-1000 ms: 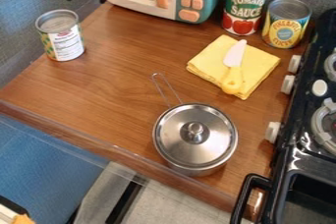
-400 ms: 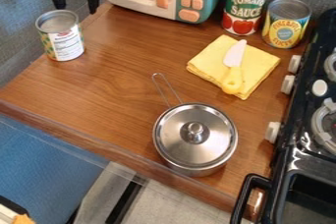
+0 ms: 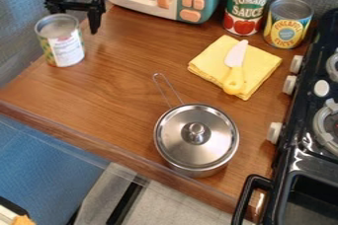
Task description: Move the can to the bottom left of the table
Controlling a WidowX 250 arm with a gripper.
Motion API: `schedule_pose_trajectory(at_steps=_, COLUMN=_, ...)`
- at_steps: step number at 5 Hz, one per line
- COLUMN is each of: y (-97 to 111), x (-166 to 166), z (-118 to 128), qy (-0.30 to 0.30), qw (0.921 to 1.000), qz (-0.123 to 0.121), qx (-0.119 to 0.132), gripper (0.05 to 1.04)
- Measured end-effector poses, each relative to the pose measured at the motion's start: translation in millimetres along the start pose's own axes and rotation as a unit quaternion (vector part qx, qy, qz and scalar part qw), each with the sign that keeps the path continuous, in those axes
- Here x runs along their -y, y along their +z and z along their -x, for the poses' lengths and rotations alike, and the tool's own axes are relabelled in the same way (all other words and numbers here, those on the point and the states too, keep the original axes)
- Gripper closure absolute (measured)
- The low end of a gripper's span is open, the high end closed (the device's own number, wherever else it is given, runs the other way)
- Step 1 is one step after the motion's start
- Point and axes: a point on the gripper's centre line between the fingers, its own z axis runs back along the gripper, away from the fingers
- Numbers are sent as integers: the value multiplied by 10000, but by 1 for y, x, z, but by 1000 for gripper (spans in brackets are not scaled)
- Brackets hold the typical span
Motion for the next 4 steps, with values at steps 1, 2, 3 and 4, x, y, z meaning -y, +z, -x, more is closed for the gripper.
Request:
schedule_pose_trajectory(at_steps=1, y=2, x=2, z=15, qy=62, qw=10000, qz=17, qx=-44, gripper=84)
schedule_pose_trajectory(at_steps=2, y=7, x=5, z=38, qy=180, qw=9998, qz=28, qx=-81, gripper=84)
schedule_pose_trajectory(at_steps=3, y=20, x=11, z=62, qy=287, qw=9995, qz=-108, qx=-38, gripper=84)
schedule_pose_trajectory(at_steps=4, y=27, x=31, z=88, qy=279, qw=9995, qz=-150, qx=-5, gripper=84)
